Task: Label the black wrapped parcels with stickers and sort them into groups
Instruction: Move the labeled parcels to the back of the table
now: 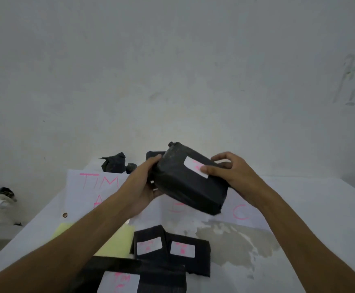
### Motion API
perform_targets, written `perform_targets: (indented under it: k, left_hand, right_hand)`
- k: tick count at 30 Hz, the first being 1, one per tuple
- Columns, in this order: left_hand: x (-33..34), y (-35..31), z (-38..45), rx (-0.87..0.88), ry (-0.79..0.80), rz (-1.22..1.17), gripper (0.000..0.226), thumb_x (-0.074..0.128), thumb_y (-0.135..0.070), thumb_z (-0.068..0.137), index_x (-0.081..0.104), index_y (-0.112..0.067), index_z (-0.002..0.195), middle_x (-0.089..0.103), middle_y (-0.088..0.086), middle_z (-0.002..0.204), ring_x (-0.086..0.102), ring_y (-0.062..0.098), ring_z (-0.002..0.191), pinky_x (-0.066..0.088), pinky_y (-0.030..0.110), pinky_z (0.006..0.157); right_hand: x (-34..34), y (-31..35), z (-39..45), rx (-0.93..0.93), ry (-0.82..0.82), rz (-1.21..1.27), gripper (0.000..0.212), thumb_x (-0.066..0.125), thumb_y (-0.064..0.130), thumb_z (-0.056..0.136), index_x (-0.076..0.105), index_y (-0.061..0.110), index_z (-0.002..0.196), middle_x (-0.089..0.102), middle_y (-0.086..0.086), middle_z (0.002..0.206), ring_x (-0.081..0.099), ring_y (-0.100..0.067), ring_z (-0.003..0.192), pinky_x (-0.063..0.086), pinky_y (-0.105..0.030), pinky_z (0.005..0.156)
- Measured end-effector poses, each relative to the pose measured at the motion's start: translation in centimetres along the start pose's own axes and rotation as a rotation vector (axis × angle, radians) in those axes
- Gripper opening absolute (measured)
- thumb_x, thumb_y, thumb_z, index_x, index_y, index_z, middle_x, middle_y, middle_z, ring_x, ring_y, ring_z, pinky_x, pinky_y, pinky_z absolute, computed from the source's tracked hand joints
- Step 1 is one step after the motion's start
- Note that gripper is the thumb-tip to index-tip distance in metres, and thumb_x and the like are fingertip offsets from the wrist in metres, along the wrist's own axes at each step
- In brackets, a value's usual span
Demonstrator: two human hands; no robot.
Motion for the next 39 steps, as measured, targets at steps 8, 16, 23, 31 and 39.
perform_targets:
  k: [8, 16, 23, 31, 39]
  left_hand:
    - [1.7, -10.9, 8.1, 0.266, -0.222, 0.048, 0.013, 0.061, -0.013, 0.098, 0.068, -0.007, 0.107, 0.069, 0.011, 0.100, 0.066, 0.021, 0.084, 0.059, 0.035, 0.081]
    - [-3.1, -13.1, 15.7, 0.358, -0.394, 0.179, 0.018, 0.058, -0.018, 0.101, 0.057, -0.019, 0.119, 0.065, 0.007, 0.121, 0.066, 0.020, 0.104, 0.058, 0.032, 0.080]
    - [-3.0, -7.8, 20.0, -0.020, -0.214, 0.341, 0.022, 0.067, -0.010, 0.093, 0.060, -0.007, 0.114, 0.065, 0.013, 0.103, 0.063, 0.024, 0.090, 0.058, 0.035, 0.073]
    - [-2.1, -4.3, 24.2, -0.173, -0.111, 0.528, 0.017, 0.058, 0.003, 0.088, 0.061, -0.003, 0.104, 0.060, 0.016, 0.110, 0.064, 0.030, 0.094, 0.061, 0.044, 0.084]
    - [-1.4, -0.1, 27.8, -0.336, -0.027, 0.651, 0.038, 0.055, 0.014, 0.091, 0.052, 0.007, 0.128, 0.054, 0.025, 0.131, 0.060, 0.039, 0.113, 0.063, 0.047, 0.076]
  right_hand:
    - [0.2, 5.0, 9.5, -0.057, 0.070, 0.306, 0.045, 0.082, 0.018, 0.084, 0.065, -0.003, 0.120, 0.076, -0.019, 0.110, 0.073, -0.020, 0.089, 0.060, -0.030, 0.077]
    - [-1.6, 0.3, 18.9, -0.048, -0.152, 0.062, 0.038, 0.089, 0.023, 0.076, 0.069, 0.009, 0.105, 0.077, -0.011, 0.096, 0.073, -0.023, 0.084, 0.056, -0.034, 0.068]
    - [4.6, -4.6, 23.5, -0.037, 0.157, -0.498, 0.036, 0.088, 0.029, 0.076, 0.070, 0.018, 0.106, 0.068, 0.001, 0.104, 0.062, -0.013, 0.092, 0.043, -0.018, 0.064]
    - [5.3, -6.1, 26.6, -0.136, 0.127, -0.723, 0.028, 0.053, 0.009, 0.101, 0.064, 0.009, 0.128, 0.063, -0.011, 0.133, 0.060, -0.027, 0.118, 0.042, -0.022, 0.089]
    - [1.0, -7.7, 25.1, -0.064, 0.111, -0.643, 0.024, 0.056, 0.015, 0.101, 0.066, 0.019, 0.122, 0.070, -0.002, 0.112, 0.065, -0.012, 0.093, 0.046, -0.014, 0.069]
Point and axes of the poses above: each hand's wrist, its own z-axis towards the middle knuckle, its own x-axis out of the palm, y = z × x, the point moved 7 cm from there along z, towards the middle knuckle
